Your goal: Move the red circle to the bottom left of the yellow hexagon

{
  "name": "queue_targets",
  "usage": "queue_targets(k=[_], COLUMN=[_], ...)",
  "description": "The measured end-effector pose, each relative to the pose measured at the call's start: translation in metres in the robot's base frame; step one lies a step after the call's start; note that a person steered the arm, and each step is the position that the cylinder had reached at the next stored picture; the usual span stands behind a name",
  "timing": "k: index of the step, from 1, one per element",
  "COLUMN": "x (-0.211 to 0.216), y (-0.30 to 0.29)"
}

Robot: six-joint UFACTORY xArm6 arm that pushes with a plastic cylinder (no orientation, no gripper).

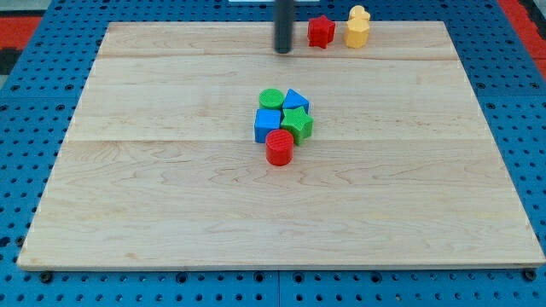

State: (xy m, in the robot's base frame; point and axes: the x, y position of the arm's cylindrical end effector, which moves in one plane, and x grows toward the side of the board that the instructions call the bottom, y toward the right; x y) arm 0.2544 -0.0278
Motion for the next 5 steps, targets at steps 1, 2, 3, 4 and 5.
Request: queue_targets(k=[1, 2, 3, 4, 5], x=[0.038, 0.150, 0.176, 0.224, 0.247], y=[-0.100, -0.112, -0.084, -0.003, 0.083])
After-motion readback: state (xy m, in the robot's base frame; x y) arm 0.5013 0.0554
